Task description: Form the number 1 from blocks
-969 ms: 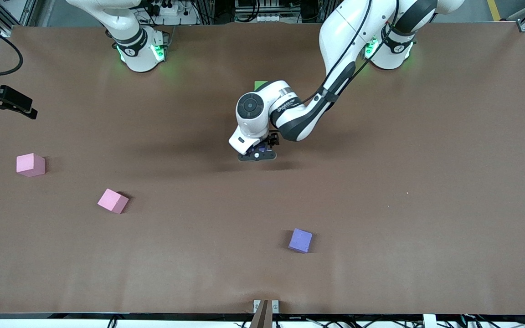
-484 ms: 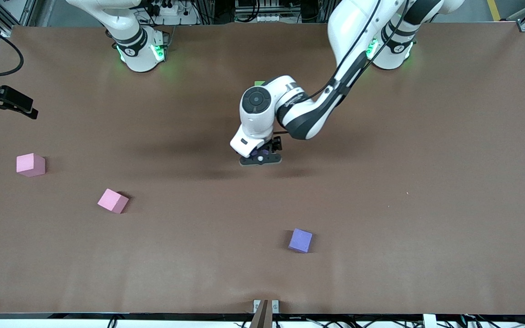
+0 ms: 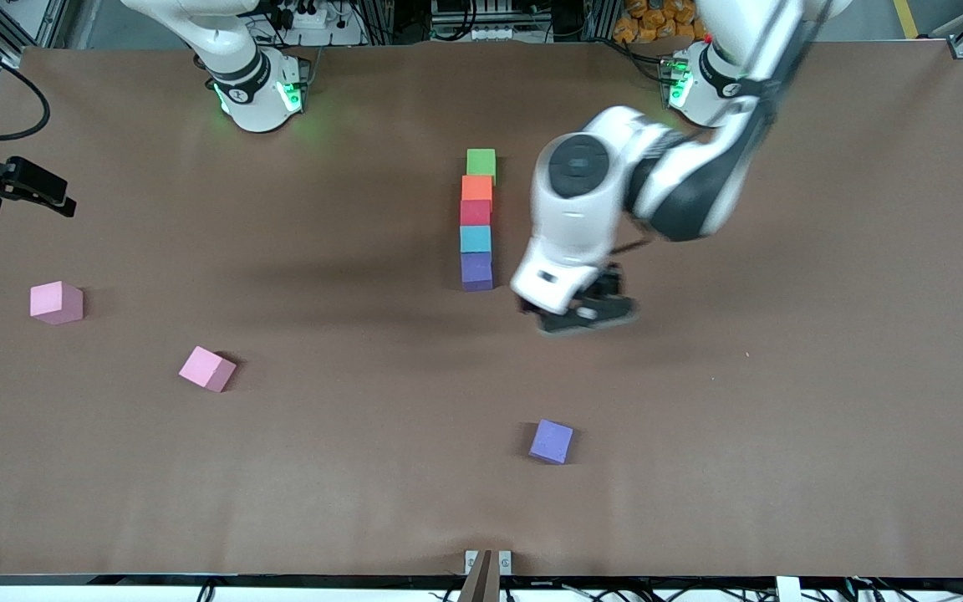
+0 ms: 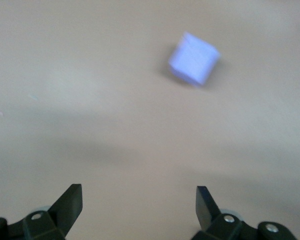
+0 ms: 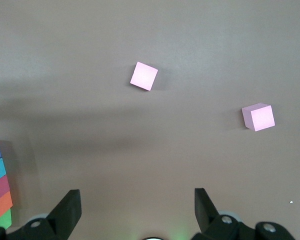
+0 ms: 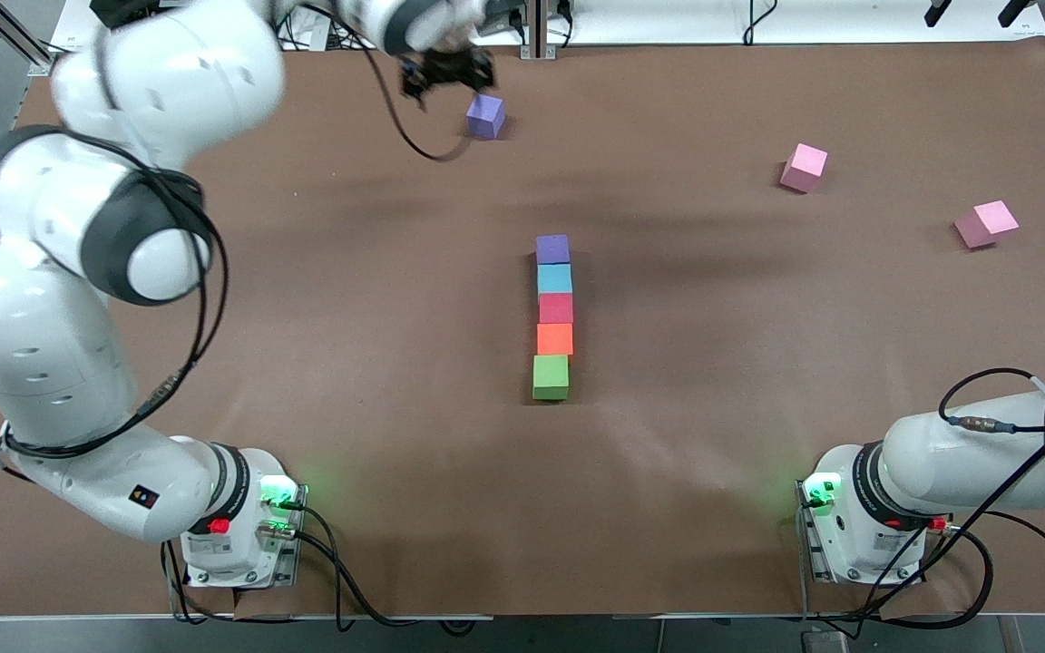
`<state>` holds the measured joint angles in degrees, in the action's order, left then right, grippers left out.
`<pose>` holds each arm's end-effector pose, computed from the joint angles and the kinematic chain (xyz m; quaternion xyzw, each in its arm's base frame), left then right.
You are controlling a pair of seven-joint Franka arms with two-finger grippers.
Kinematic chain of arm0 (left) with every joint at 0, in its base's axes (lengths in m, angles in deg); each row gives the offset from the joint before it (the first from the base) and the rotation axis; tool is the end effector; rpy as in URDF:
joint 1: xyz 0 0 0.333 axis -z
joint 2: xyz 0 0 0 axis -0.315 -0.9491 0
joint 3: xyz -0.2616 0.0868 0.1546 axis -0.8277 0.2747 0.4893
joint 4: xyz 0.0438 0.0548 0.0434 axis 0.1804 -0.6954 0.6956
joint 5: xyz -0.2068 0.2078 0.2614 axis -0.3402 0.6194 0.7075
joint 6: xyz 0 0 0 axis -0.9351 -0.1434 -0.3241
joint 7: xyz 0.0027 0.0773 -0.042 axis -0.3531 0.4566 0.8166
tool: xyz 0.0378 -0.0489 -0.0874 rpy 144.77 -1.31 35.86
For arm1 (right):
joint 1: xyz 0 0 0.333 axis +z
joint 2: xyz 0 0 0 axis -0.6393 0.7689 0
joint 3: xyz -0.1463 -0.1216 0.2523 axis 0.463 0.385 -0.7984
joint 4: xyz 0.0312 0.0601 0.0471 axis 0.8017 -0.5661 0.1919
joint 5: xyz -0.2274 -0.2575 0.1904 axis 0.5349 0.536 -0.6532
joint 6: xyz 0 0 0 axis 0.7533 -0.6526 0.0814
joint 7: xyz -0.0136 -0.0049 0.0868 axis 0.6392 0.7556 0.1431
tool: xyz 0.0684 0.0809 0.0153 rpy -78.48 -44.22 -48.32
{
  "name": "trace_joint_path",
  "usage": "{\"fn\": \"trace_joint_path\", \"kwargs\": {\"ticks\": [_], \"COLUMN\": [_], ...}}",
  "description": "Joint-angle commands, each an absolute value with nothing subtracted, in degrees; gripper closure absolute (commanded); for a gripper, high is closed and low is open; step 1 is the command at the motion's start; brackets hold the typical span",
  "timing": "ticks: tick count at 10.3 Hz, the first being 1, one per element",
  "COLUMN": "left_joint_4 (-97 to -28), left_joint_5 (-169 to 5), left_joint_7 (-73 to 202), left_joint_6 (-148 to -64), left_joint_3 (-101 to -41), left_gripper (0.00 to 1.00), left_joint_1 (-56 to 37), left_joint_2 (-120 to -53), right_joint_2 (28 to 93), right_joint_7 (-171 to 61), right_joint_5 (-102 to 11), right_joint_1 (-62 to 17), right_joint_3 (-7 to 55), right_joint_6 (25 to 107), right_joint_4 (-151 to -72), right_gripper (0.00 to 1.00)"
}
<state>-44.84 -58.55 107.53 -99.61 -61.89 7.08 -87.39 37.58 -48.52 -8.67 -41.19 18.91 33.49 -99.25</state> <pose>0.5957 -0.3651 0.4348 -0.9915 -0.0974 -0.0724 0.0462 0.5442 -0.0165 0.6366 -0.9989 0.0274 0.0384 0.0015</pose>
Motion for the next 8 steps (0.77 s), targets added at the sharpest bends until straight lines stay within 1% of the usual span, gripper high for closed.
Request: {"fn": "trace_joint_path", "kwargs": {"ticks": [1,4,8], "left_joint_4": [-46.87,-46.96,-46.96], "left_joint_5": [-55.83,-55.74,-56.88], "left_joint_7": [102.70,99.78,97.85], "left_joint_6": [-98.68,-97.54,-96.13], "left_joint_3": [-62.57,-62.57,-62.83], "left_gripper": [0.00,0.00,0.00], "left_joint_1": [1.09,-4.19,-7.36], "left_joint_2": [-83.40,-79.35,-73.82], "right_joint_2": [37.37,37.37,37.37], "right_joint_7": [-47.55,-47.63,-48.07], "right_joint_5": [-8.34,-8.43,-8.34], "right_joint_1": [-40.53,-40.53,-40.53], "right_joint_3": [18.76,18.76,18.76], "right_joint_6": [33.32,35.52,39.12], "right_joint_4": [-99.11,-99.11,-99.38], "right_gripper": [0.00,0.00,0.00]}}
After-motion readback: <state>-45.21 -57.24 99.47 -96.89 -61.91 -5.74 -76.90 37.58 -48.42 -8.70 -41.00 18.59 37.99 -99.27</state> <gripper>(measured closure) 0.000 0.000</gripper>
